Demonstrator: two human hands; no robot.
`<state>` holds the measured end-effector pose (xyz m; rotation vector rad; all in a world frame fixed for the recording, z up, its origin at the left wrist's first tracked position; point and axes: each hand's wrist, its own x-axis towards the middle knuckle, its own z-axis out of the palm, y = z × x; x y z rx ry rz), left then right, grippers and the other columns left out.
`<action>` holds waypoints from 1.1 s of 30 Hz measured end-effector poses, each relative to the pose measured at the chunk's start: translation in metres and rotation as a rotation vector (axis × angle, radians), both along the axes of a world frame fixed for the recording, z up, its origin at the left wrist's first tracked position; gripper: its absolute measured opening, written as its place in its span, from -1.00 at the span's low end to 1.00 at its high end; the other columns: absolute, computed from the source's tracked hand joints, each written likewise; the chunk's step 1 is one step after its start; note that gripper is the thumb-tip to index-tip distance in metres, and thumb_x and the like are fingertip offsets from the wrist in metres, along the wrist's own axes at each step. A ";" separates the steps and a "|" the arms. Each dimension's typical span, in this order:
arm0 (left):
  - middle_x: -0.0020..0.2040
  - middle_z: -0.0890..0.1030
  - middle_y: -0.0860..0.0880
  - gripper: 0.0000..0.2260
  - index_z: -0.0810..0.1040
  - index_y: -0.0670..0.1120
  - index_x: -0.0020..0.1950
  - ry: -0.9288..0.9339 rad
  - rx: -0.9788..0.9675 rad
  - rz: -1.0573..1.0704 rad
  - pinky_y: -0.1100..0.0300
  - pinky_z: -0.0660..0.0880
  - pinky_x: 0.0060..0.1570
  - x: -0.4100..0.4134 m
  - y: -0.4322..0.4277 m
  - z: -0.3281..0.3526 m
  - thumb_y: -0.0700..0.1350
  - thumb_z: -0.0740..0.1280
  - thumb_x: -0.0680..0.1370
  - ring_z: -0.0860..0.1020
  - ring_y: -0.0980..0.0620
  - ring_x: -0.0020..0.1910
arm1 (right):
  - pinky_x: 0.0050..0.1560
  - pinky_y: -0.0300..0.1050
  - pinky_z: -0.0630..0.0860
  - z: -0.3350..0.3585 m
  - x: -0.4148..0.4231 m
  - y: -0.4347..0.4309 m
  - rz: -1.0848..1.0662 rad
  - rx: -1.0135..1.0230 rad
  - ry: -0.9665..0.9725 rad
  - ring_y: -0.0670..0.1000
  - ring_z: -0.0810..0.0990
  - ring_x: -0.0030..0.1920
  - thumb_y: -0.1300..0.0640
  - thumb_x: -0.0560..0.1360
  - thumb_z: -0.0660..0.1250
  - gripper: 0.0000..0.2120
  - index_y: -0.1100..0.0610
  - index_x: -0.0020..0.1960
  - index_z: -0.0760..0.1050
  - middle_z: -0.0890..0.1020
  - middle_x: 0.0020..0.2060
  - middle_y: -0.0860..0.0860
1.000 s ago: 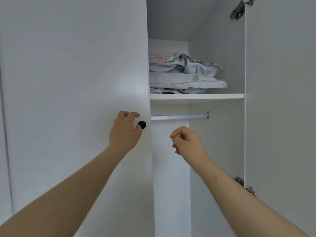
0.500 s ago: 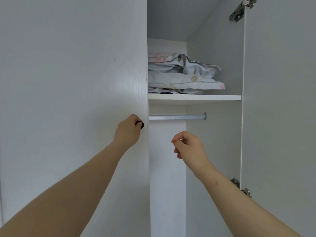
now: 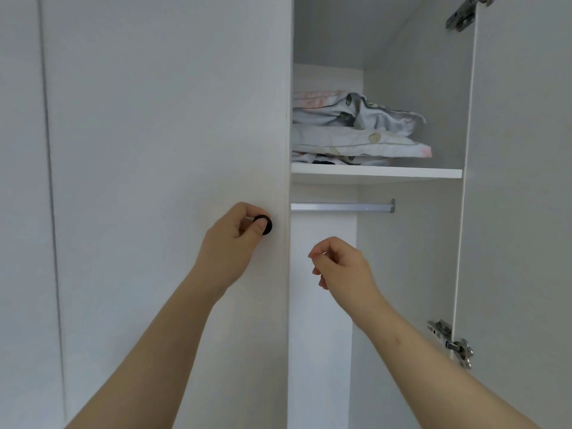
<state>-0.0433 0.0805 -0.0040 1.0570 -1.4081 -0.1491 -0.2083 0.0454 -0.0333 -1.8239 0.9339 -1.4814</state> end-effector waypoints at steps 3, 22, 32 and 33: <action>-0.22 0.57 0.03 -0.82 0.53 0.03 -0.16 0.067 -0.002 -0.056 0.16 0.46 -0.06 0.002 0.020 0.001 -0.21 0.25 0.55 0.51 0.07 -0.23 | -0.28 -0.18 0.43 0.002 0.014 0.012 0.054 -0.028 0.000 -0.13 0.46 -0.41 0.18 0.53 0.19 -0.81 0.05 -0.23 0.49 0.52 -0.38 -0.05; -0.35 0.55 0.11 -0.91 0.57 0.05 -0.27 0.208 -0.269 -0.094 0.31 0.49 -0.24 0.064 0.178 -0.015 -0.03 0.28 0.38 0.49 0.11 -0.32 | -0.33 -0.36 0.47 0.008 0.123 0.130 0.802 -0.229 -0.141 -0.15 0.52 -0.32 -0.25 0.30 0.21 -0.65 0.04 -0.18 0.42 0.54 -0.34 -0.13; -0.20 0.59 -0.16 -0.86 0.43 -0.05 0.00 0.519 -0.238 0.268 -0.05 0.53 -0.20 0.108 0.259 -0.011 -0.07 0.11 0.61 0.53 -0.16 -0.21 | -0.30 -0.18 0.44 0.009 0.213 0.203 0.971 -0.195 -0.120 -0.06 0.47 -0.39 -0.07 0.41 0.34 -0.78 0.01 -0.27 0.37 0.49 -0.42 -0.05; -0.05 0.62 -0.21 -0.84 0.45 -0.08 0.04 0.523 -0.213 0.320 -0.13 0.55 -0.06 0.116 0.267 -0.010 -0.07 0.12 0.61 0.58 -0.20 -0.10 | -0.28 -0.15 0.45 0.008 0.221 0.208 0.974 -0.192 -0.123 -0.06 0.46 -0.38 0.02 0.46 0.33 -0.80 0.03 -0.26 0.37 0.48 -0.43 -0.08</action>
